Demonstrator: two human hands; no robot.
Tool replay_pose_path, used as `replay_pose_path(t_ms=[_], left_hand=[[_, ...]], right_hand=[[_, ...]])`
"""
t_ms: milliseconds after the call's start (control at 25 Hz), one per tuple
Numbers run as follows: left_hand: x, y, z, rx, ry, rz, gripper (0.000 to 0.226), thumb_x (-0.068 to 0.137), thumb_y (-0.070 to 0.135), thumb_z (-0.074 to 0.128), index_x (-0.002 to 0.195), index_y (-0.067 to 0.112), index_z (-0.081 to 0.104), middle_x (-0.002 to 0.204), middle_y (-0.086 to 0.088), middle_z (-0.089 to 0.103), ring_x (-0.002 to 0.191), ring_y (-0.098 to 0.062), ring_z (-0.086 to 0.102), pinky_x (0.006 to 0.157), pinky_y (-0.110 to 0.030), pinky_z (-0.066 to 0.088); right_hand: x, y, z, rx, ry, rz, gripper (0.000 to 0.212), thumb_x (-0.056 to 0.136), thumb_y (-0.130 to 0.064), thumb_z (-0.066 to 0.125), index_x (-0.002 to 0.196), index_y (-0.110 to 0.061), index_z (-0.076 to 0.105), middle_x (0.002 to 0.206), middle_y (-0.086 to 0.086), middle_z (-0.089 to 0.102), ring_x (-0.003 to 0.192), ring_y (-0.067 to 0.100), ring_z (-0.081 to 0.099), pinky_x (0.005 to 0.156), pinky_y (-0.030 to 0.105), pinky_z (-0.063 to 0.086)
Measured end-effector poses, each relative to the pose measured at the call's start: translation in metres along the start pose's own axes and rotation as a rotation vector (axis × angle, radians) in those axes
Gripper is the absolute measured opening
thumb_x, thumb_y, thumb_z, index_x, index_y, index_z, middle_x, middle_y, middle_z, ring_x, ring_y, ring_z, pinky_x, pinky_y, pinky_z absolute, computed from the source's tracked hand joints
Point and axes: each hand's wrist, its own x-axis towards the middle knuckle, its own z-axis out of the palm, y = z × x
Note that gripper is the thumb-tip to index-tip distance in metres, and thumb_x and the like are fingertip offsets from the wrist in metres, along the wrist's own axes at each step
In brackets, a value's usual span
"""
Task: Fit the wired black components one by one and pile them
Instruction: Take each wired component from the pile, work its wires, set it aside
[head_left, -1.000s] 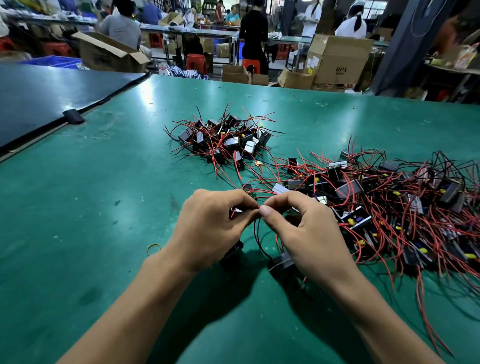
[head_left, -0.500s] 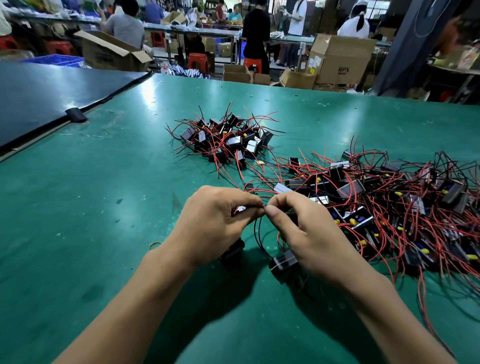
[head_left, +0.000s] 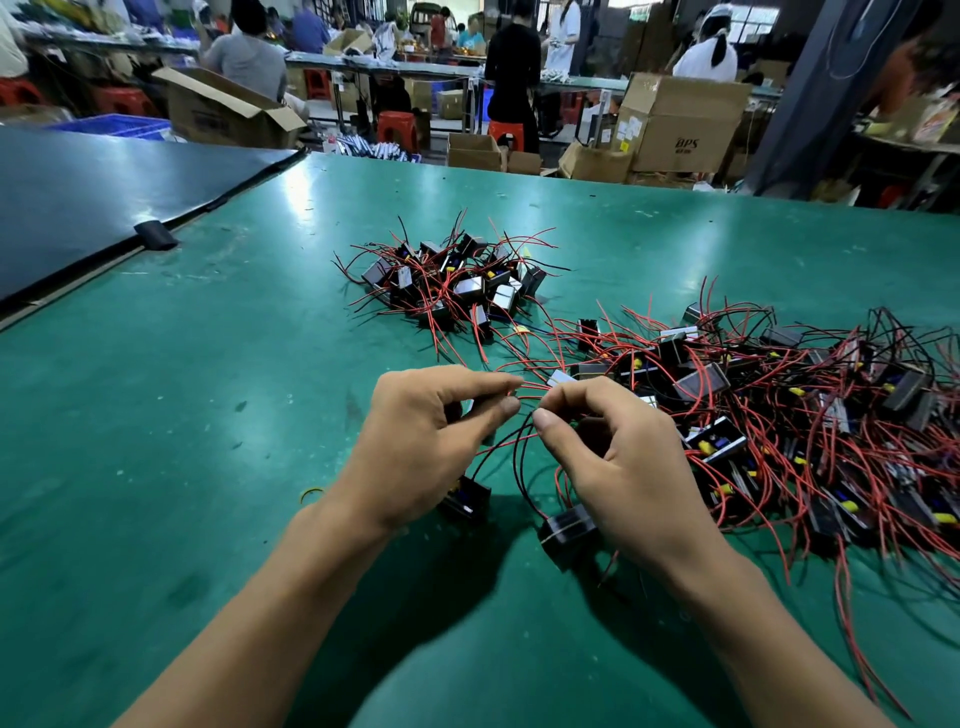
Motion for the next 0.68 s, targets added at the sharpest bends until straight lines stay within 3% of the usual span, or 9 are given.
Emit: replay_pose_path(t_ms=[80,160,320,480,680], left_hand=[[-0.001,0.004,0.001,0.06,0.021,0.028,0.015,0.079,0.013,0.08,0.093,0.014,0.078,0.071,0.012,0.071,0.046,0.005,0.043,0.052,-0.008,0.034],[0.0,0.006,0.0,0.128,0.011,0.111,0.011,0.078,0.009,0.08,0.089,0.008,0.078,0.072,0.007,0.072,0.051,0.015,0.047,0.056,0.0,0.031],[0.002,0.007,-0.001,0.183,-0.048,0.153,0.014,0.082,0.003,0.075,0.095,0.009,0.079,0.078,-0.001,0.071,0.065,0.0,0.06,0.063,-0.012,0.044],[0.0,0.011,0.002,0.177,-0.071,0.162,0.014,0.083,0.001,0.073,0.094,0.008,0.078,0.071,0.001,0.062,0.057,0.005,0.05,0.058,-0.003,0.032],[0.002,0.012,0.001,0.13,-0.095,0.123,0.008,0.083,0.008,0.076,0.09,0.01,0.079,0.068,0.0,0.062,0.054,0.0,0.048,0.055,-0.01,0.034]], right_hand=[[-0.001,-0.003,0.001,-0.086,0.035,-0.107,0.007,0.093,-0.017,0.068,0.089,-0.023,0.065,0.082,-0.014,0.061,0.068,0.003,0.054,0.064,0.011,0.038],[0.0,-0.003,0.0,-0.177,0.056,-0.215,0.001,0.095,-0.019,0.064,0.094,-0.018,0.065,0.087,-0.013,0.057,0.074,-0.002,0.053,0.068,0.01,0.037],[0.0,0.003,-0.002,-0.304,0.07,-0.328,0.008,0.097,-0.022,0.062,0.1,-0.015,0.066,0.092,-0.009,0.057,0.072,-0.003,0.045,0.066,0.022,0.044],[0.002,0.004,-0.003,-0.284,0.08,-0.347,0.006,0.096,-0.018,0.065,0.1,-0.014,0.068,0.094,-0.006,0.061,0.073,0.002,0.05,0.067,0.024,0.047],[0.004,0.006,-0.009,-0.271,0.062,-0.361,0.007,0.095,-0.018,0.066,0.099,-0.014,0.07,0.093,-0.004,0.063,0.074,0.009,0.056,0.064,0.028,0.049]])
